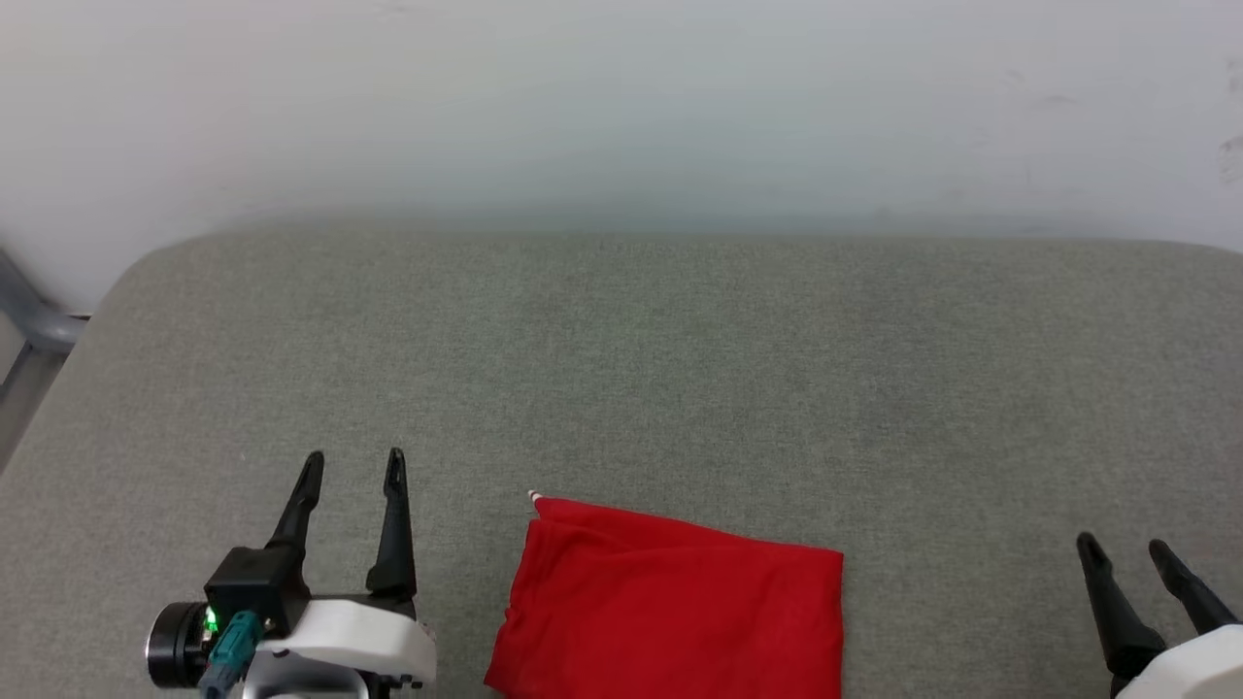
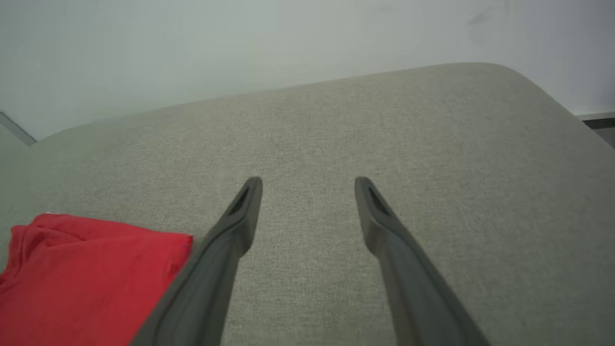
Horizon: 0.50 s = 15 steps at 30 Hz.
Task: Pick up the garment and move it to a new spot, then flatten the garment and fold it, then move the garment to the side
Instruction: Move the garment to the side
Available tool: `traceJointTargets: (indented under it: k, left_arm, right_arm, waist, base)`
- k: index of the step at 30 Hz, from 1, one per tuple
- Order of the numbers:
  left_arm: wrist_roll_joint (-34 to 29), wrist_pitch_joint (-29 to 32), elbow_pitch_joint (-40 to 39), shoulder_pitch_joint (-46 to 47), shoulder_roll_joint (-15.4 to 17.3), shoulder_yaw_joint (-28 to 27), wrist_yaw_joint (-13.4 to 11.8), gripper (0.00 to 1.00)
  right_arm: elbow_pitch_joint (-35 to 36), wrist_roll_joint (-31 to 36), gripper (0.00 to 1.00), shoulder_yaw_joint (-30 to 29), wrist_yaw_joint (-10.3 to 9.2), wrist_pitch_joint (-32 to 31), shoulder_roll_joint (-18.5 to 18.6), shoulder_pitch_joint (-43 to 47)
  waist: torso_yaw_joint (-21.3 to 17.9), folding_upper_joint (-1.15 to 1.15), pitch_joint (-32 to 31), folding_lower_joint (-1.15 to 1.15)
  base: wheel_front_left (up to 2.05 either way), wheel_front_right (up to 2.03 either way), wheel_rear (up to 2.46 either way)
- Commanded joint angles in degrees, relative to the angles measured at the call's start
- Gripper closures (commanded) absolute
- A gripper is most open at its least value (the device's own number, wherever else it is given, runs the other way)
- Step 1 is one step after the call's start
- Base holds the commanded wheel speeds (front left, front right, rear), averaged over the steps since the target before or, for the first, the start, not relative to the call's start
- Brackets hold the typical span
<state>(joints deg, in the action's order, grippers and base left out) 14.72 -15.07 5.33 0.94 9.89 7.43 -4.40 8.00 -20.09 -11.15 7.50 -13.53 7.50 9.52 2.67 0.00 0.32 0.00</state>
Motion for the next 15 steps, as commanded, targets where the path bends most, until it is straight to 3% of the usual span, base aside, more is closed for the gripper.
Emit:
traceJointTargets:
  k: [1,6,15]
  left_arm:
    - [-0.54,-0.11,-0.34,1.34,-0.42,-0.04,0.36,0.0]
    - [-1.4,-0.11,-1.46,3.76,-1.74,-0.23,1.27,0.0]
    - [-2.92,-0.11,-2.24,7.56,-4.26,-0.66,2.86,0.0]
  right_arm:
    - [-0.92,-1.94,0.0,-0.23,-0.03,-1.71,0.3,-1.44]
    - [-4.49,-7.68,0.0,2.41,-0.03,-10.4,3.5,-2.76]
    - [-6.73,-17.89,0.0,15.39,-0.03,-21.08,6.19,-4.87]
  waist:
    - [1.1,0.0,1.68,0.0]
    - [3.21,0.0,5.13,0.0]
    - [6.8,0.0,11.64,0.0]
  base:
    - [0.0,0.0,0.0]
    - [0.0,0.0,0.0]
    - [0.0,0.0,0.0]
